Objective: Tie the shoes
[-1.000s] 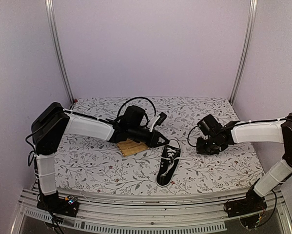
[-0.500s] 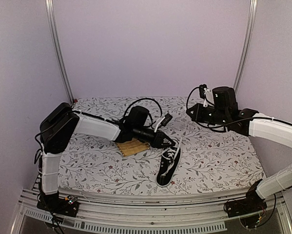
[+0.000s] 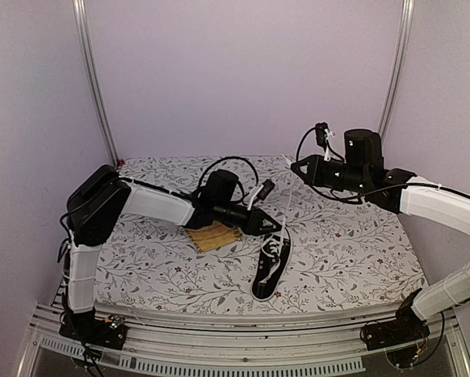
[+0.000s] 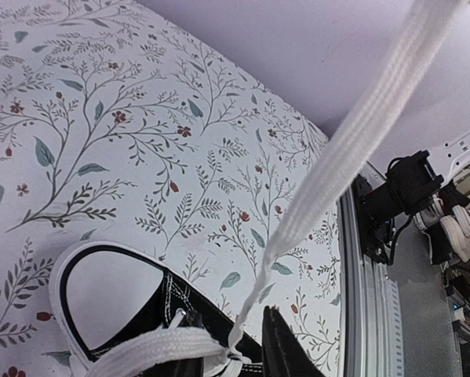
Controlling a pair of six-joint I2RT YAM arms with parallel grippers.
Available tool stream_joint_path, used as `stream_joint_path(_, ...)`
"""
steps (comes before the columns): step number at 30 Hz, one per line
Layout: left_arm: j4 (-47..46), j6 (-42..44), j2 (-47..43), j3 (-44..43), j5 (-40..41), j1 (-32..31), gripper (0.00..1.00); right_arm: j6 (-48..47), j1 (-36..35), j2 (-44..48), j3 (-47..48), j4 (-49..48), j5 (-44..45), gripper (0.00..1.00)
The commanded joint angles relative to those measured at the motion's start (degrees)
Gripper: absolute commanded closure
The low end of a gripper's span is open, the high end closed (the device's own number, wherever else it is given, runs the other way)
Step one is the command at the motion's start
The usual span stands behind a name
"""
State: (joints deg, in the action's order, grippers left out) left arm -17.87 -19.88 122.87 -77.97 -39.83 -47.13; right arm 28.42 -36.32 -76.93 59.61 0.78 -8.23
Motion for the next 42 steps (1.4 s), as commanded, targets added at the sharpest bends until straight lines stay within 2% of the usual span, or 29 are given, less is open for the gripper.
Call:
stream_joint_path(1, -2.57, -0.69, 1.55, -1.66, 0.04, 0.77, 0.74, -0.14, 0.15, 0.72, 1.46, -1.24, -2.17, 0.98)
stream_joint_path(13, -3.58, -0.51, 2.89, -3.12, -4.46, 0.65, 0.64, -0.34, 0.1, -0.32, 2.52, -1.43, -3.34, 0.98)
stream_joint_path(20, -3.36, -0.56, 4.15, -4.73, -4.76, 0.4, 0.63, -0.2, 0.11, -0.21, 2.57, -1.36, -3.81, 0.98)
stream_joint_path(26, -3.28, -0.69, 4.62, -5.6, -5.33, -0.11, 0.68, 0.14, 0.14, -0.11, 2.03, -1.45, -3.4, 0.98)
stream_joint_path(35, -3.02, 0.49, 4.06, -4.95, -5.87, -0.98, 0.62, 0.74, 0.15, -0.45, 1.67, -1.48, -2.38, 0.98)
stream_joint_path(38, -3.03, 0.74, 3.87, -4.86, -5.78, -1.05, 0.68, 0.92, 0.14, -0.53, 1.6, -1.4, -2.11, 0.98)
stream_joint_path(42, -3.37, 0.72, 3.78, -4.94, -5.96, -1.12, 0.84, 1.31, 0.11, -0.5, 1.32, -1.41, -1.5, 0.98)
